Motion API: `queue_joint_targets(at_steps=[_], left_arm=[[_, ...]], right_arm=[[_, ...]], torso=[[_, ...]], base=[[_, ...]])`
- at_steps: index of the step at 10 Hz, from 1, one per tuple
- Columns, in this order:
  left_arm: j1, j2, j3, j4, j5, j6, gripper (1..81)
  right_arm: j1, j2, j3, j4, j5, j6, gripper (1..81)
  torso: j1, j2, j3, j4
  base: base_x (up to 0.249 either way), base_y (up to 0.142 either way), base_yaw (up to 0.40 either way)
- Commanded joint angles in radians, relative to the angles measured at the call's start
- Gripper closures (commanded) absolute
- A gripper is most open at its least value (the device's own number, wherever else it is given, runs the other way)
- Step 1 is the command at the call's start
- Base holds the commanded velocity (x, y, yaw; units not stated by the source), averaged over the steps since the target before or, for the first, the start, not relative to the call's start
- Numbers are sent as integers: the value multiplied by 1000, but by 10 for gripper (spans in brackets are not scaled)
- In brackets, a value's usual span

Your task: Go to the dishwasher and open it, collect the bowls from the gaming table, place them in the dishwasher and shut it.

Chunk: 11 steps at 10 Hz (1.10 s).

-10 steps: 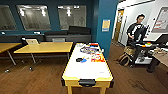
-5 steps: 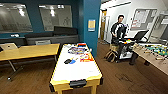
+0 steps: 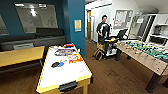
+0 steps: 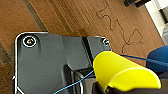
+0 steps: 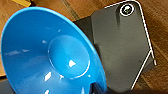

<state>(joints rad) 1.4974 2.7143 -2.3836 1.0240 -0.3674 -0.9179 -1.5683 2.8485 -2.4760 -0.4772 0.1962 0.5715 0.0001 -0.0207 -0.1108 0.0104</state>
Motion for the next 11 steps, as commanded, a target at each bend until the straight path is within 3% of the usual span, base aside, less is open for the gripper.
queue_joint_targets(at_steps=[1,11], left_arm=[[-35,-17,9,10,8,-1,811],[-35,-8,6,7,15,-1,811]], right_arm=[[33,10,39,-37,-23,-12,811],[36,11,49,-37,-23,-12,811]], torso=[[0,0,0,0],[0,0,0,0]], base=[[0,0,-398],[0,0,-398]])
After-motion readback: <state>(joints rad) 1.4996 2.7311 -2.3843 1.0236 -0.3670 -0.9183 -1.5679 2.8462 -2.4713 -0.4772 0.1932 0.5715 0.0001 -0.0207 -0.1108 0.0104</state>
